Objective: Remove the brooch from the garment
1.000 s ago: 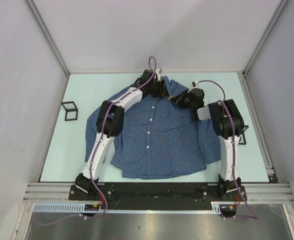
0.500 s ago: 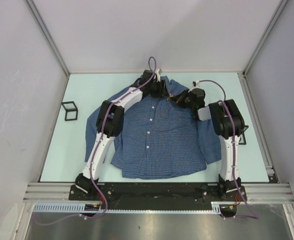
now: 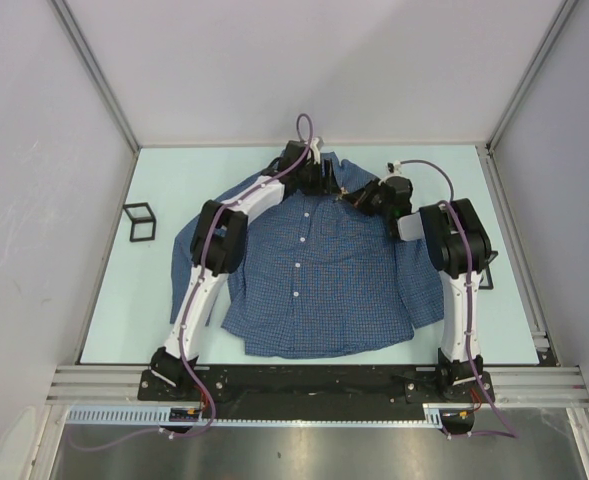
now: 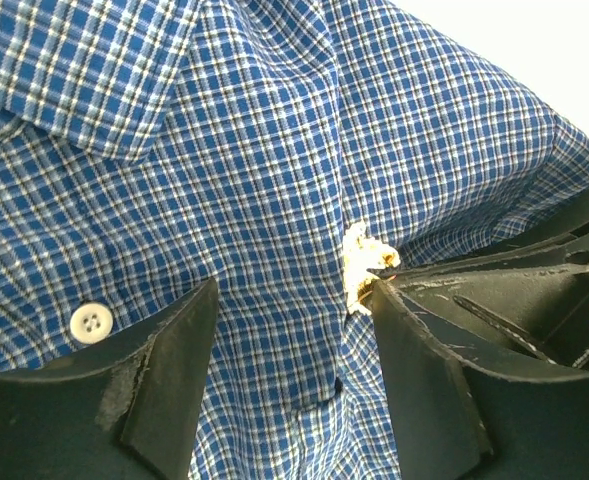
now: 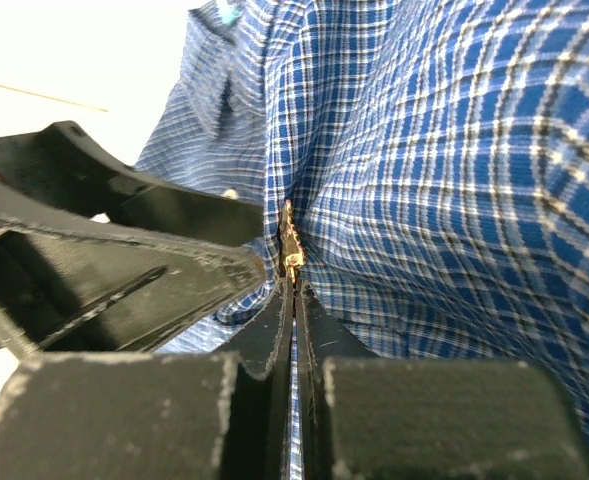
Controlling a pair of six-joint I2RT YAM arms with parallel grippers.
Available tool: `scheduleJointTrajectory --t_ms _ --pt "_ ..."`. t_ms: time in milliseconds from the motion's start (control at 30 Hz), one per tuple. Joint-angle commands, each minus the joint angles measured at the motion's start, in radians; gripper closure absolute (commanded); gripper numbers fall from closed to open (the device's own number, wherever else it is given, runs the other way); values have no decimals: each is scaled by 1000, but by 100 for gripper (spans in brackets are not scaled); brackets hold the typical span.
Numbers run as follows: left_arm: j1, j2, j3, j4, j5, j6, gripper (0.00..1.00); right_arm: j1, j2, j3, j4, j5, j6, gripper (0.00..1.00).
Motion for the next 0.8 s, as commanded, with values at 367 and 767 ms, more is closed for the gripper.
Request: scheduleJointTrajectory --t_ms 367,767 --pt "87 -110 -233 292 69 -215 27 197 -179 141 -454 626 -482 100" --pt "128 -48 -221 315 109 -327 29 321 -8 448 -821 1019 -730 100"
